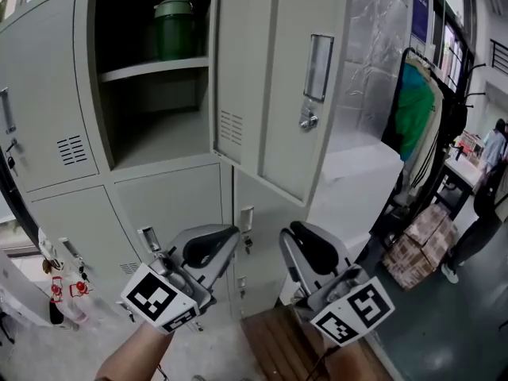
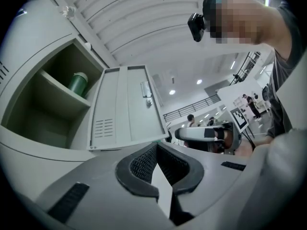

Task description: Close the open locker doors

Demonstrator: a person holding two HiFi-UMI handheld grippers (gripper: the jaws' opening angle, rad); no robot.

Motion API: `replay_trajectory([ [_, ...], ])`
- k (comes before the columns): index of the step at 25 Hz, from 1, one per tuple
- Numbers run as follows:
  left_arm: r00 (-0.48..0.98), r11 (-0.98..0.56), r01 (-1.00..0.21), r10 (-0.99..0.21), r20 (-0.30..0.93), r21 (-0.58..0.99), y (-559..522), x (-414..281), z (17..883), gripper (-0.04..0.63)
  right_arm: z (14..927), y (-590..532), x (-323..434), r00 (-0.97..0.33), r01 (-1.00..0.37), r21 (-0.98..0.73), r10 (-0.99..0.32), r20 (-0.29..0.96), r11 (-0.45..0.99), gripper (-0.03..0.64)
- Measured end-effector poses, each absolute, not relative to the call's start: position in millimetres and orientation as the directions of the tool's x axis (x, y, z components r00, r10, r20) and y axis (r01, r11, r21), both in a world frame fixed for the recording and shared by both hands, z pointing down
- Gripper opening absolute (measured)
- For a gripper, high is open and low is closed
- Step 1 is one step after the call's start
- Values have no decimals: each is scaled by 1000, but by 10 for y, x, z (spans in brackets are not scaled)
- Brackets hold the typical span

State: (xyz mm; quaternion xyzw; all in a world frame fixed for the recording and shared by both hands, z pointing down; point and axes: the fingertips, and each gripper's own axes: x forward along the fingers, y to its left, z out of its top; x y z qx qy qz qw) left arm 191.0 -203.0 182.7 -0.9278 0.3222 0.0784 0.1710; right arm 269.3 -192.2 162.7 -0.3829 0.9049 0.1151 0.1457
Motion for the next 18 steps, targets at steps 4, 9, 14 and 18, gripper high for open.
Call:
replay_trajectory([
  [4, 793, -734, -608, -545, -272, -301, -1999, 2065, 1645, 9, 1355, -1890, 2887, -641, -740, 99, -654, -402, 665, 43],
  [9, 813, -748, -581, -510, -283, -320, -2009, 2114, 1494, 9, 1091, -1896, 3046, -603, -771, 118, -659, -449, 625, 60],
  [14, 833, -765, -548, -460, -309, -339, -2007, 2048, 1401, 15, 836, -1937, 3083, -556, -815, 143, -687, -469, 561, 92],
  [18, 857, -790, -506, -415, -305, -347, -2041, 1992, 1375, 35, 730, -2020, 3073, -508, -851, 144, -722, -470, 505, 94],
])
